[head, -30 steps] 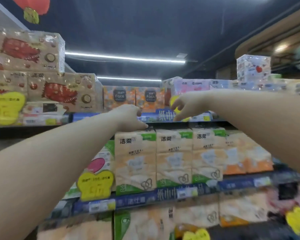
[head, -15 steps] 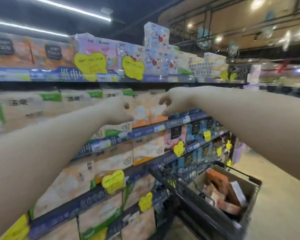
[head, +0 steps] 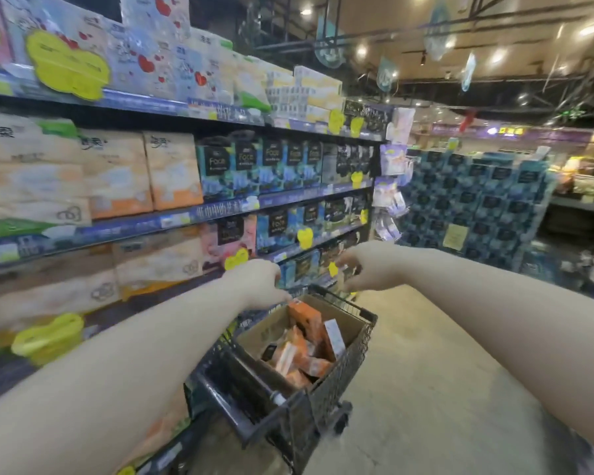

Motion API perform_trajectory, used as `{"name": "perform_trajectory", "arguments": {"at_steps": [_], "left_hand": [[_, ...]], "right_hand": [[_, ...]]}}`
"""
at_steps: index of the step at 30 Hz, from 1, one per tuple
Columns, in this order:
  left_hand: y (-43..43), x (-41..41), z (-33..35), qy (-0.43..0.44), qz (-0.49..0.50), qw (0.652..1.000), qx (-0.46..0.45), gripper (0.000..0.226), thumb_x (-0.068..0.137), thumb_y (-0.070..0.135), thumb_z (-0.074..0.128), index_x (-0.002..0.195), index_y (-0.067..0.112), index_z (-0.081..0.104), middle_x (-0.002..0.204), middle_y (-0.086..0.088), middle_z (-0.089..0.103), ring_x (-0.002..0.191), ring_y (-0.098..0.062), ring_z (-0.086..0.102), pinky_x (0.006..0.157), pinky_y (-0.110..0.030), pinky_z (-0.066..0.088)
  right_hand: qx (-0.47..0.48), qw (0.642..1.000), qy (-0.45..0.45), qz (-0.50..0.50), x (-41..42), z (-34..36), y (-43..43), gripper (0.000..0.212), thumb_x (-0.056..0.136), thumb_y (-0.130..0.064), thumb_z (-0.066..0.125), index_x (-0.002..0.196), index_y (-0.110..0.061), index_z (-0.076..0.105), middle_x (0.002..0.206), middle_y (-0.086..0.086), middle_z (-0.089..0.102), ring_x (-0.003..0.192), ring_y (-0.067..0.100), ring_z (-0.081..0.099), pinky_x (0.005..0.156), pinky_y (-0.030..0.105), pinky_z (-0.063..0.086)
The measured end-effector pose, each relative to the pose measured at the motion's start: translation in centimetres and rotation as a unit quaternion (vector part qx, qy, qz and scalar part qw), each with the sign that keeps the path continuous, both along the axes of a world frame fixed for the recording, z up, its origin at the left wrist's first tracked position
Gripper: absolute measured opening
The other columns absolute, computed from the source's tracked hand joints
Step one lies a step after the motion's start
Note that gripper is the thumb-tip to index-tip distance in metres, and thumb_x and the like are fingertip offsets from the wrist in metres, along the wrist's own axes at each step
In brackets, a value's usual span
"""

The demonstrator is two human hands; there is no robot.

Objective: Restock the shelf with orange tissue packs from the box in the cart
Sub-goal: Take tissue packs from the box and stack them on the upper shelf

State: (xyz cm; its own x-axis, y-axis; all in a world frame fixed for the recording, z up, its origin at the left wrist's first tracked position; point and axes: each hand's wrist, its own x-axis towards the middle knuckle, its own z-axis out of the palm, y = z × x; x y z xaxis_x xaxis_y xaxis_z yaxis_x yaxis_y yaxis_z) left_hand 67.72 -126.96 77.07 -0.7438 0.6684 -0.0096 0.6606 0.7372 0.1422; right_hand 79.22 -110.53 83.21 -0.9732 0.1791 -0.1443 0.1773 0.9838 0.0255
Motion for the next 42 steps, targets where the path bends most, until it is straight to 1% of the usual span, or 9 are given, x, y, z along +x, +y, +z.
{"name": "perform_trajectory", "arguments": {"at_steps": [2,6,8,15,21,25,28,33,42], "left_hand": [[3.1,0.7,-1.7,-0.015,-0.008,1.000,-0.005,0.056,0.089,0.051,0.053,0.129,0.013,0.053,0.120,-0.003,0.057,0.112,-0.025,0.057,0.092,-0.040,0.050],[7.9,1.0,-3.9,-0.023,-0.009,1.000,-0.012,0.053,0.087,0.051,0.053,0.127,0.017,0.054,0.127,-0.004,0.057,0.114,-0.025,0.055,0.092,-0.039,0.049],[9.8,0.5,-5.0,-0.031,-0.004,0.999,-0.014,0.052,0.088,0.051,0.054,0.126,0.016,0.054,0.125,-0.004,0.058,0.112,-0.024,0.056,0.087,-0.035,0.048],[16.7,-5.0,-10.1,-0.090,0.012,0.996,0.008,0.056,0.086,0.049,0.056,0.133,0.019,0.051,0.133,-0.002,0.055,0.117,-0.022,0.055,0.088,-0.033,0.049],[22.4,-13.7,-14.7,-0.133,0.036,0.990,0.044,0.049,0.085,0.046,0.055,0.128,0.022,0.056,0.129,0.000,0.059,0.112,-0.021,0.057,0.085,-0.032,0.051],[24.6,-20.0,-16.6,-0.192,0.068,0.978,0.040,0.054,0.084,0.051,0.057,0.130,0.021,0.055,0.126,-0.002,0.060,0.109,-0.022,0.059,0.083,-0.032,0.051],[25.4,-23.9,-18.2,-0.204,0.106,0.972,0.046,0.050,0.085,0.049,0.058,0.127,0.021,0.057,0.127,-0.001,0.060,0.110,-0.021,0.059,0.089,-0.033,0.051],[25.4,-27.3,-22.0,-0.259,0.156,0.953,0.022,0.050,0.086,0.046,0.058,0.128,0.018,0.055,0.132,-0.003,0.057,0.116,-0.022,0.057,0.094,-0.032,0.049],[27.6,-33.4,-26.8,-0.303,0.266,0.915,0.035,0.051,0.087,0.047,0.057,0.130,0.020,0.051,0.129,-0.003,0.056,0.112,-0.022,0.057,0.089,-0.029,0.048]], "right_hand": [[-0.005,1.000,-0.001,-0.008,1.0,-1.2,3.1,0.061,0.090,-0.039,0.060,0.144,-0.020,0.039,0.146,0.001,0.044,0.130,0.022,0.046,0.105,0.033,0.038],[-0.026,0.999,-0.012,-0.018,1.6,-3.3,7.8,0.059,0.091,-0.039,0.058,0.143,-0.019,0.040,0.143,0.003,0.047,0.129,0.022,0.046,0.103,0.033,0.038],[-0.030,0.999,-0.017,-0.019,1.4,-4.3,9.5,0.058,0.092,-0.039,0.057,0.144,-0.018,0.039,0.143,0.003,0.047,0.129,0.022,0.046,0.101,0.031,0.039],[-0.046,0.998,-0.042,-0.031,-2.4,-8.8,16.2,0.058,0.092,-0.038,0.058,0.143,-0.017,0.040,0.146,0.003,0.044,0.133,0.022,0.042,0.106,0.032,0.035],[-0.057,0.995,-0.067,-0.054,-10.9,-11.7,22.7,0.056,0.093,-0.036,0.057,0.143,-0.018,0.040,0.144,0.002,0.045,0.131,0.020,0.044,0.104,0.030,0.037],[-0.082,0.990,-0.093,-0.068,-18.2,-14.2,25.9,0.055,0.091,-0.036,0.058,0.142,-0.019,0.042,0.144,0.003,0.046,0.130,0.020,0.045,0.105,0.031,0.037],[-0.095,0.987,-0.108,-0.066,-22.8,-16.4,27.6,0.057,0.091,-0.036,0.059,0.142,-0.017,0.042,0.143,0.003,0.048,0.129,0.020,0.046,0.104,0.030,0.038],[-0.107,0.980,-0.158,-0.057,-28.7,-20.6,30.1,0.056,0.089,-0.038,0.060,0.140,-0.018,0.045,0.142,0.003,0.049,0.128,0.020,0.048,0.103,0.029,0.040],[-0.140,0.969,-0.205,-0.020,-39.3,-29.6,33.8,0.051,0.089,-0.033,0.056,0.137,-0.018,0.048,0.138,0.005,0.053,0.126,0.024,0.050,0.102,0.032,0.042]]}}
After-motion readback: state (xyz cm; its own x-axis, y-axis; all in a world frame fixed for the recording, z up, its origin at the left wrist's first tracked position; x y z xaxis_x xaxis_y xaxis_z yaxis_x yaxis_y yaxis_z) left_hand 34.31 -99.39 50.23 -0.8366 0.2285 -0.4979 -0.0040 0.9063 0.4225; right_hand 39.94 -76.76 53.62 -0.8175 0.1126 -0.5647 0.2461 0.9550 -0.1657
